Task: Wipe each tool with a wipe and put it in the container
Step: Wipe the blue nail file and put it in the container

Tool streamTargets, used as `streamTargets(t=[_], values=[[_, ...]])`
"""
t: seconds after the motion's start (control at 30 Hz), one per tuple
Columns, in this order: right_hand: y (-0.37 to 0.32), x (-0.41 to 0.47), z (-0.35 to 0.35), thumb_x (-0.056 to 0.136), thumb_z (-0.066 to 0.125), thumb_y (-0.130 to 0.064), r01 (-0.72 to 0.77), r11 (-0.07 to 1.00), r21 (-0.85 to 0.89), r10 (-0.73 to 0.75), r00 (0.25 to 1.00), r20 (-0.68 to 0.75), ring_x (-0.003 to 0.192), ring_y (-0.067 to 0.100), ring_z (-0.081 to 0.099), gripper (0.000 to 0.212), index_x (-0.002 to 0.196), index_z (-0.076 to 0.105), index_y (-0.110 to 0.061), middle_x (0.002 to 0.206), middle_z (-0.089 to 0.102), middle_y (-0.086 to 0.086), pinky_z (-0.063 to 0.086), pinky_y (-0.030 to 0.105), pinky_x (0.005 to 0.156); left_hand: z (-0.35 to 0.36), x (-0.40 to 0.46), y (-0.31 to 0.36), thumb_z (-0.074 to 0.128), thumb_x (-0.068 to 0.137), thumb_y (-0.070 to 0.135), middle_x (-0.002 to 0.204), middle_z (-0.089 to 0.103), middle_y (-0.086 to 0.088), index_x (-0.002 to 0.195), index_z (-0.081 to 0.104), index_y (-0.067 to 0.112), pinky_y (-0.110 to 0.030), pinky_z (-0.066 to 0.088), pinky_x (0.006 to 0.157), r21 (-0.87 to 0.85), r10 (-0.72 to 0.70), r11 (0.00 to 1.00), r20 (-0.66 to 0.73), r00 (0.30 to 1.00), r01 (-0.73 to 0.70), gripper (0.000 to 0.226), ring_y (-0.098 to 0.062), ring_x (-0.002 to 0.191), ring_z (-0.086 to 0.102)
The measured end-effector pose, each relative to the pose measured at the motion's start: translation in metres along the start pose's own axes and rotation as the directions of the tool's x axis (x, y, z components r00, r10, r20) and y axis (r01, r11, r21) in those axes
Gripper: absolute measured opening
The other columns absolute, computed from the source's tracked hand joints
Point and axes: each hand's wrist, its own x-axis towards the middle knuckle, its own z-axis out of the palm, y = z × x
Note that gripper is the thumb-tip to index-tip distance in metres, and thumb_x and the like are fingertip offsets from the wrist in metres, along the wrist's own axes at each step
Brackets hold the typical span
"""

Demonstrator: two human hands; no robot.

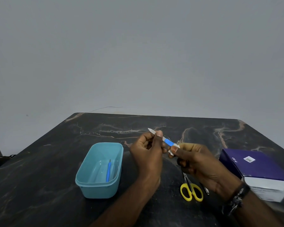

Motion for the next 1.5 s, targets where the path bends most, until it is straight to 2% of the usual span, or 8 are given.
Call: streamTargets(t=[0.13, 0.2, 0.33, 0.47, 0.63, 0.87, 1.23, 1.5], values=[[0.001, -0.002, 0.003, 0.070, 0.071, -0.024, -0.005, 0.999, -0.053, 0.009, 0.997, 0.071, 0.049, 0.007, 0.041, 0.032, 0.086, 0.071, 0.003, 0.076, 0.067, 0.007, 0.029, 0.016, 0.039, -0.002, 0.004, 0.003, 0.071, 0.084, 0.013, 0.063, 0.067, -0.007, 0.077, 0.069, 0.013, -0.021, 0.052, 0.048, 0.066, 0.019, 0.998, -0.035, 0.999, -0.017, 0.008, -0.007, 0.050, 0.059], [0.001, -0.003, 0.004, 0.069, 0.072, -0.025, -0.003, 0.998, -0.066, 0.008, 0.997, 0.077, 0.049, 0.007, 0.043, 0.037, 0.090, 0.070, 0.005, 0.075, 0.068, 0.007, 0.029, 0.016, 0.041, -0.003, 0.005, 0.002, 0.071, 0.084, 0.014, 0.065, 0.069, -0.002, 0.072, 0.067, 0.023, -0.025, 0.053, 0.050, 0.128, 0.079, 0.989, -0.035, 0.996, -0.074, 0.016, -0.007, 0.053, 0.060], [0.000, -0.004, 0.003, 0.072, 0.073, -0.017, 0.023, 0.997, -0.073, -0.022, 1.000, 0.012, 0.049, 0.010, 0.044, 0.023, 0.086, 0.073, 0.001, 0.069, 0.069, 0.009, 0.029, 0.020, 0.044, -0.003, 0.006, 0.001, 0.071, 0.086, 0.017, 0.060, 0.066, 0.009, 0.061, 0.061, 0.038, -0.021, 0.051, 0.056, 0.242, 0.162, 0.957, 0.003, 0.987, -0.158, 0.034, -0.007, 0.061, 0.060], [0.005, -0.001, 0.003, 0.065, 0.077, -0.023, 0.038, 0.995, -0.093, -0.040, 0.999, -0.018, 0.048, 0.011, 0.041, 0.028, 0.079, 0.074, 0.001, 0.058, 0.056, 0.011, 0.029, 0.021, 0.043, -0.003, 0.005, -0.003, 0.070, 0.087, 0.017, 0.067, 0.070, -0.005, 0.063, 0.065, 0.032, -0.024, 0.050, 0.058, 0.285, 0.139, 0.945, 0.096, 0.986, -0.161, 0.029, -0.008, 0.061, 0.060], [0.006, 0.001, 0.003, 0.067, 0.075, -0.027, 0.066, 0.993, -0.095, -0.069, 0.997, -0.033, 0.049, 0.012, 0.042, 0.029, 0.080, 0.075, -0.001, 0.063, 0.056, 0.016, 0.030, 0.025, 0.046, -0.004, 0.002, -0.008, 0.072, 0.085, 0.014, 0.066, 0.074, 0.004, 0.081, 0.077, 0.018, -0.021, 0.055, 0.059, 0.284, 0.084, 0.950, 0.161, 0.983, -0.128, 0.007, -0.007, 0.064, 0.070], [0.003, -0.002, 0.005, 0.080, 0.071, -0.018, 0.044, 0.986, -0.163, -0.045, 0.999, -0.002, 0.046, 0.007, 0.040, 0.023, 0.086, 0.073, 0.005, 0.051, 0.059, -0.001, 0.029, 0.021, 0.044, -0.002, 0.003, -0.001, 0.072, 0.083, 0.007, 0.056, 0.069, 0.012, 0.072, 0.072, 0.024, -0.011, 0.048, 0.052, 0.191, 0.077, 0.977, 0.096, 0.992, -0.095, 0.020, 0.002, 0.055, 0.063], [0.004, -0.001, 0.005, 0.081, 0.071, -0.017, 0.090, 0.987, -0.136, -0.102, 0.991, -0.084, 0.046, 0.012, 0.037, 0.020, 0.077, 0.074, 0.002, 0.063, 0.053, 0.018, 0.027, 0.020, 0.041, -0.002, 0.000, -0.002, 0.073, 0.083, 0.007, 0.065, 0.073, 0.006, 0.075, 0.073, 0.023, -0.015, 0.052, 0.056, 0.194, 0.048, 0.978, 0.150, 0.988, -0.077, 0.018, -0.004, 0.062, 0.069], [0.000, -0.004, 0.006, 0.085, 0.068, -0.015, 0.005, 0.983, -0.182, 0.000, 1.000, 0.026, 0.044, 0.007, 0.039, 0.024, 0.085, 0.071, 0.009, 0.055, 0.062, 0.001, 0.030, 0.018, 0.041, -0.002, 0.001, 0.000, 0.072, 0.083, 0.005, 0.056, 0.069, 0.009, 0.067, 0.070, 0.027, -0.013, 0.050, 0.052, 0.164, 0.060, 0.984, 0.074, 0.995, -0.072, 0.027, 0.000, 0.054, 0.063]])
